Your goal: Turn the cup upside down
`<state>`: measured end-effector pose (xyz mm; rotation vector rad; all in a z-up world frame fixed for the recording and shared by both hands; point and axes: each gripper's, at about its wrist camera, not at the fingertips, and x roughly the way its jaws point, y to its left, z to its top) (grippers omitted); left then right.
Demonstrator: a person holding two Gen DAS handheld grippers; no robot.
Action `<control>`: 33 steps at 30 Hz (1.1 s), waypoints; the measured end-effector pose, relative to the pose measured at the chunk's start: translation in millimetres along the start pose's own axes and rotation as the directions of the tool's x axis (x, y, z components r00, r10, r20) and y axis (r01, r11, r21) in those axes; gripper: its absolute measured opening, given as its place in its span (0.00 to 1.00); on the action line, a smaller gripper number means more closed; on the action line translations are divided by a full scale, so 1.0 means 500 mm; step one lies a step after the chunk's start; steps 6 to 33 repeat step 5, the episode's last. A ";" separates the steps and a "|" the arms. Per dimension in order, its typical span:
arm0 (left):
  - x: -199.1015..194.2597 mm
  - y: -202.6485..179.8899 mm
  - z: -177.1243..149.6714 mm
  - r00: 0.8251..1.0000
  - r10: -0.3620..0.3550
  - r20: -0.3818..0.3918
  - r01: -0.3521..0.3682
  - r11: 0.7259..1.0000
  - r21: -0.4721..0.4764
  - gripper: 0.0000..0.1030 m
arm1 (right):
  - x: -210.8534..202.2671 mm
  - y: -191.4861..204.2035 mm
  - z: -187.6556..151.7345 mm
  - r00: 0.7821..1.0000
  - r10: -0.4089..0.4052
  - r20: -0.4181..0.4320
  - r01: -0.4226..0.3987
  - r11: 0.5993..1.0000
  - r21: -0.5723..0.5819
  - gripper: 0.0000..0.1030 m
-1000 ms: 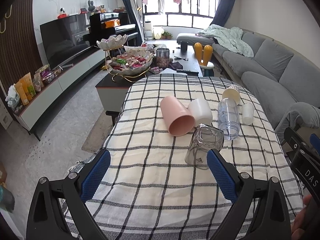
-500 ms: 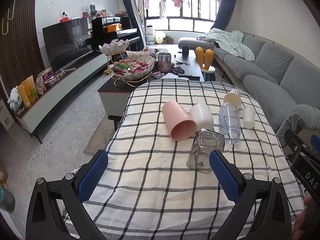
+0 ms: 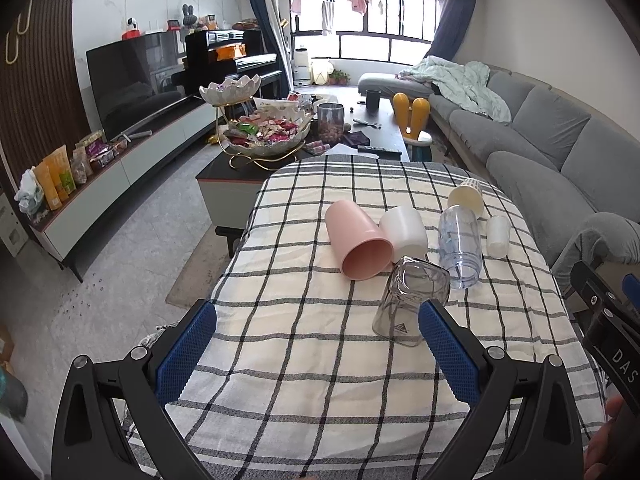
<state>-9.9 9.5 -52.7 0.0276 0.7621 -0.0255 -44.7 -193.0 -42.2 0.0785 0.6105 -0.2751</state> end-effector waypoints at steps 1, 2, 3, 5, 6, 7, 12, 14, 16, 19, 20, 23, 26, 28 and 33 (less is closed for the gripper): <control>0.000 -0.001 0.000 1.000 0.001 0.001 -0.001 1.000 0.002 1.00 | 0.000 0.001 0.000 1.000 0.000 0.000 0.000 1.000 0.000 0.91; 0.000 -0.002 -0.001 1.000 0.005 0.004 -0.005 1.000 0.004 1.00 | 0.000 0.000 0.000 1.000 -0.001 0.000 0.001 1.000 -0.001 0.91; -0.001 -0.002 -0.001 1.000 0.010 0.008 -0.010 1.000 0.005 1.00 | 0.000 0.000 0.000 1.000 0.000 -0.001 0.000 1.000 0.000 0.91; 0.000 -0.003 -0.001 1.000 0.010 0.005 -0.010 1.000 0.006 1.00 | 0.001 -0.001 0.001 1.000 0.002 -0.006 -0.002 1.000 0.004 0.91; 0.000 -0.003 -0.001 1.000 0.010 0.005 -0.010 1.000 0.006 1.00 | 0.001 -0.001 0.001 1.000 0.002 -0.006 -0.002 1.000 0.004 0.91; 0.000 -0.003 -0.001 1.000 0.010 0.005 -0.010 1.000 0.006 1.00 | 0.001 -0.001 0.001 1.000 0.002 -0.006 -0.002 1.000 0.004 0.91; 0.000 -0.003 -0.001 1.000 0.010 0.005 -0.010 1.000 0.006 1.00 | 0.001 -0.001 0.001 1.000 0.002 -0.006 -0.002 1.000 0.004 0.91; 0.000 -0.003 -0.001 1.000 0.010 0.005 -0.010 1.000 0.006 1.00 | 0.001 -0.001 0.001 1.000 0.002 -0.006 -0.002 1.000 0.004 0.91; 0.000 -0.003 -0.001 1.000 0.010 0.005 -0.010 1.000 0.006 1.00 | 0.001 -0.001 0.001 1.000 0.002 -0.006 -0.002 1.000 0.004 0.91; 0.000 -0.003 -0.001 1.000 0.010 0.005 -0.010 1.000 0.006 1.00 | 0.001 -0.001 0.001 1.000 0.002 -0.006 -0.002 1.000 0.004 0.91; 0.000 -0.003 -0.001 1.000 0.010 0.005 -0.010 1.000 0.006 1.00 | 0.001 -0.001 0.001 1.000 0.002 -0.006 -0.002 1.000 0.004 0.91; 0.000 -0.003 -0.001 1.000 0.010 0.005 -0.010 1.000 0.006 1.00 | 0.001 -0.001 0.001 1.000 0.002 -0.006 -0.002 1.000 0.004 0.91; 0.000 -0.003 -0.001 1.000 0.010 0.005 -0.010 1.000 0.006 1.00 | 0.001 -0.001 0.001 1.000 0.002 -0.006 -0.002 1.000 0.004 0.91; 0.000 -0.003 -0.001 1.000 0.010 0.005 -0.010 1.000 0.006 1.00 | 0.001 -0.001 0.001 1.000 0.002 -0.006 -0.002 1.000 0.004 0.91; 0.000 -0.003 -0.001 1.000 0.010 0.005 -0.010 1.000 0.006 1.00 | 0.001 -0.001 0.001 1.000 0.002 -0.006 -0.002 1.000 0.004 0.91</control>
